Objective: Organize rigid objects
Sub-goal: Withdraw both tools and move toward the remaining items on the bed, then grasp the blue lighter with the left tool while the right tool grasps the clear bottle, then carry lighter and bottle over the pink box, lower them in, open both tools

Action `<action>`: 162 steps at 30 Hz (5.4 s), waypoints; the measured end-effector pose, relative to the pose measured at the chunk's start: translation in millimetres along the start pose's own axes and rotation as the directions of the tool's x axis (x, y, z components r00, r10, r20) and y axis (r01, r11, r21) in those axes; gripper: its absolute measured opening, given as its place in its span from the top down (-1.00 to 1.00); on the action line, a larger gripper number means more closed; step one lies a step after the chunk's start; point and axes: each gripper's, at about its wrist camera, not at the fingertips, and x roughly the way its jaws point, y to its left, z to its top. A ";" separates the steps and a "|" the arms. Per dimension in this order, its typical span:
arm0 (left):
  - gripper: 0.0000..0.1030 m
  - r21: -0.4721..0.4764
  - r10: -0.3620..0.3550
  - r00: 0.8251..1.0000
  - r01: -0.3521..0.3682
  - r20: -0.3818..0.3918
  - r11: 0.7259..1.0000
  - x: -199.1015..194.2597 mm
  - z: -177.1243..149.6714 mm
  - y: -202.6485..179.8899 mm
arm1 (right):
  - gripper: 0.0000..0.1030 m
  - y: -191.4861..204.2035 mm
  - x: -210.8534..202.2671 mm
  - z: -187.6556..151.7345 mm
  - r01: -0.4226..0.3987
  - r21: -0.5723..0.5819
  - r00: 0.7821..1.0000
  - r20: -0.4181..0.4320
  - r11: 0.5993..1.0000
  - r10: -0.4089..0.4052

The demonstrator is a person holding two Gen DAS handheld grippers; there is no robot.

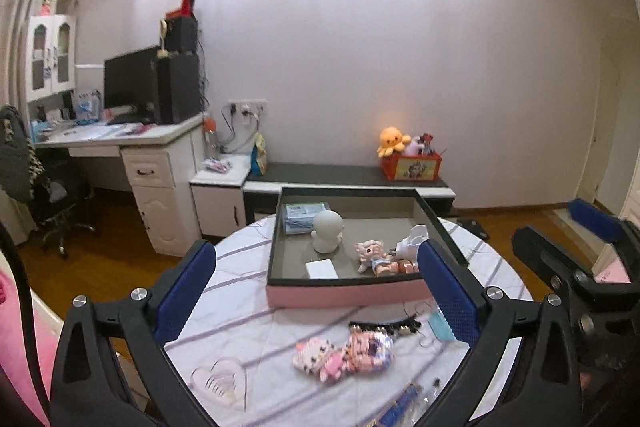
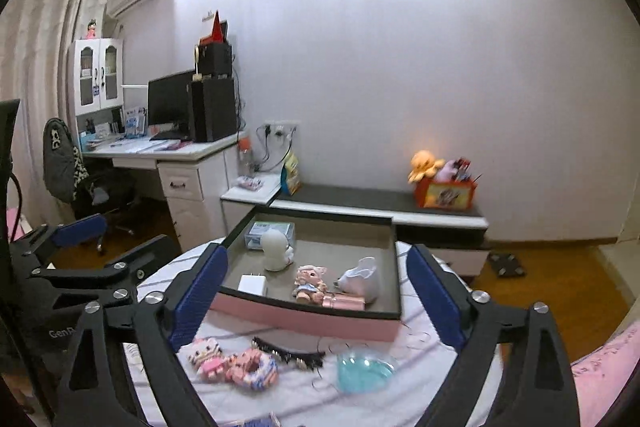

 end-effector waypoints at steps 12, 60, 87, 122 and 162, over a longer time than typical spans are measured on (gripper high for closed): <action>-0.98 0.020 0.032 0.995 -0.034 0.092 0.999 -87.6 -14.7 -10.3 | -1.00 11.0 -99.6 -14.5 0.049 -0.004 0.993 0.111 0.999 -0.048; -0.98 0.070 0.022 1.000 -0.023 0.018 0.997 -50.6 -28.8 -34.8 | -1.00 -12.2 -76.3 -40.5 0.078 0.060 0.996 0.037 0.995 -0.080; -0.98 0.122 0.113 0.916 -0.071 -0.386 0.990 38.3 -154.2 14.9 | -0.94 8.6 41.9 -170.2 -0.045 0.137 0.901 -0.422 0.990 0.099; 0.61 0.073 -0.126 0.935 0.159 -0.333 0.985 46.5 -122.7 -50.1 | -0.22 -29.2 28.5 -153.1 -0.032 0.163 0.934 -0.347 0.986 0.087; 0.59 0.050 -0.084 0.925 0.110 -0.371 0.993 249.4 -17.7 -21.7 | -0.23 -38.5 235.9 -35.2 -0.078 0.151 0.914 -0.384 0.985 0.131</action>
